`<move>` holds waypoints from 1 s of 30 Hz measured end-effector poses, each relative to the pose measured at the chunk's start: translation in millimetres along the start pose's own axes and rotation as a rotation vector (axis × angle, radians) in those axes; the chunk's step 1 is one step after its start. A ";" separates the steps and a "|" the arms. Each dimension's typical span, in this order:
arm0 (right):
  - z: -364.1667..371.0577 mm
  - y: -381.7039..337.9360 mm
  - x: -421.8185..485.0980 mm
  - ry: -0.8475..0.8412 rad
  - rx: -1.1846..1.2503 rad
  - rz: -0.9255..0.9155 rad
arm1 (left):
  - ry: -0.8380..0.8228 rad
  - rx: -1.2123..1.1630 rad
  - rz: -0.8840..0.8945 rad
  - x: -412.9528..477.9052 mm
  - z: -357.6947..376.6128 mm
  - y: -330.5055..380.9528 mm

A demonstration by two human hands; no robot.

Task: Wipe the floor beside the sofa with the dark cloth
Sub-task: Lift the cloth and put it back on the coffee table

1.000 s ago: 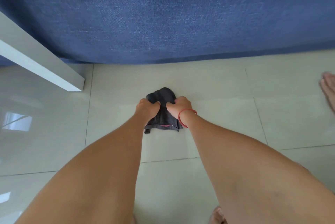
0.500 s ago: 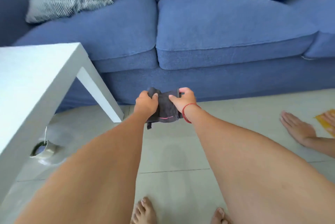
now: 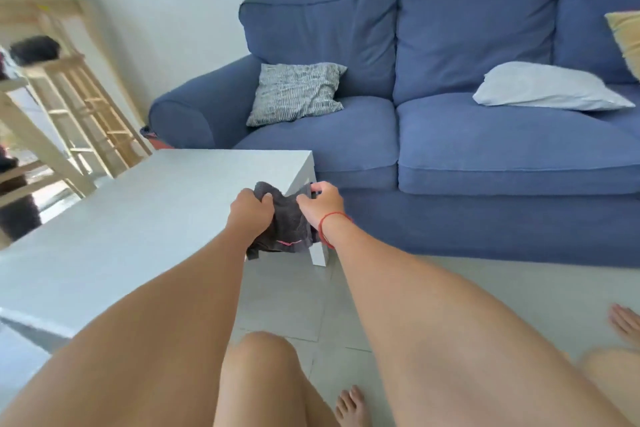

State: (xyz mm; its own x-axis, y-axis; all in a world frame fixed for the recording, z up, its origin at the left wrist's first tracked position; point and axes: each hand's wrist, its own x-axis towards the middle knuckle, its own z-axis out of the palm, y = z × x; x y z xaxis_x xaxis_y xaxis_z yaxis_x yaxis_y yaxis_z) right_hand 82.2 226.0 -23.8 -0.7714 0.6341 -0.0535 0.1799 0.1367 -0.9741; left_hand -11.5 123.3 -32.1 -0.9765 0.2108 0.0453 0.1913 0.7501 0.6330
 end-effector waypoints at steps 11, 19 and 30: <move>111.9 -0.8 -44.6 -0.202 -0.071 0.033 | -0.012 0.267 -0.084 -3.6 -76.9 -123.6; 107.4 -2.0 -35.4 -0.144 -0.636 -0.300 | 0.093 0.527 -0.069 -16.3 -69.2 -128.4; 121.4 26.0 -27.6 -0.452 -0.946 -0.543 | -0.082 0.500 0.055 -2.2 -49.4 -138.7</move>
State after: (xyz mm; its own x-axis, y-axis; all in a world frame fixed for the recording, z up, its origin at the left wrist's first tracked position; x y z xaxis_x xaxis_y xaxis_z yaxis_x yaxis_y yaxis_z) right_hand 34.0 119.6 -74.3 -0.9980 0.0180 0.0598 -0.0043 0.9356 -0.3531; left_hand -40.8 -12.2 -81.8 -0.9564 0.2920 -0.0050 0.2862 0.9406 0.1827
